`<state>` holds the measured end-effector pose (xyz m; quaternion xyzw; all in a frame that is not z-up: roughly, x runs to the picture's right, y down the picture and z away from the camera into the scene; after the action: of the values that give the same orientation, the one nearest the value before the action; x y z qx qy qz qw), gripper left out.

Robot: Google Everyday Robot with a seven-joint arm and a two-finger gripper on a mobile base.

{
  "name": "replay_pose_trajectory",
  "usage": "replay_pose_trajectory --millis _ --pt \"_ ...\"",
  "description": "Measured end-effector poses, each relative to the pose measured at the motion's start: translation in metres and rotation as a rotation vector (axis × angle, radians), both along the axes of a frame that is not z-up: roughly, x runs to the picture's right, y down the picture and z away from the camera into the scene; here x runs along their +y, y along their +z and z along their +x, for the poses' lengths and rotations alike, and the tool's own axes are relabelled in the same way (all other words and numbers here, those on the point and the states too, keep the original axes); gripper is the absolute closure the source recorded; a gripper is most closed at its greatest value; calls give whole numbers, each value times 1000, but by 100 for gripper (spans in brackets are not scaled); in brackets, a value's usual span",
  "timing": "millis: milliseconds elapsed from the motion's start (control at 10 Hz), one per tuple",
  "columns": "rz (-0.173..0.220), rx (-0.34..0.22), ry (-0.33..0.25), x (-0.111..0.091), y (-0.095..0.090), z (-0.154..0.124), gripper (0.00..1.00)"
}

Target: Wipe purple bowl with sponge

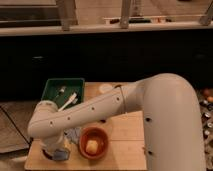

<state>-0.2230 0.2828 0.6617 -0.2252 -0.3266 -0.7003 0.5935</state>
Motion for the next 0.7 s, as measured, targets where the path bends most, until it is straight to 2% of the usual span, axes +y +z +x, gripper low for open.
replay_pose_trajectory --millis 300,400,700 --pt "33 1 1 -25 17 -25 100" --pt "44 -18 -8 -33 21 -44 100" --pt "57 -89 -75 -28 11 -80 100"
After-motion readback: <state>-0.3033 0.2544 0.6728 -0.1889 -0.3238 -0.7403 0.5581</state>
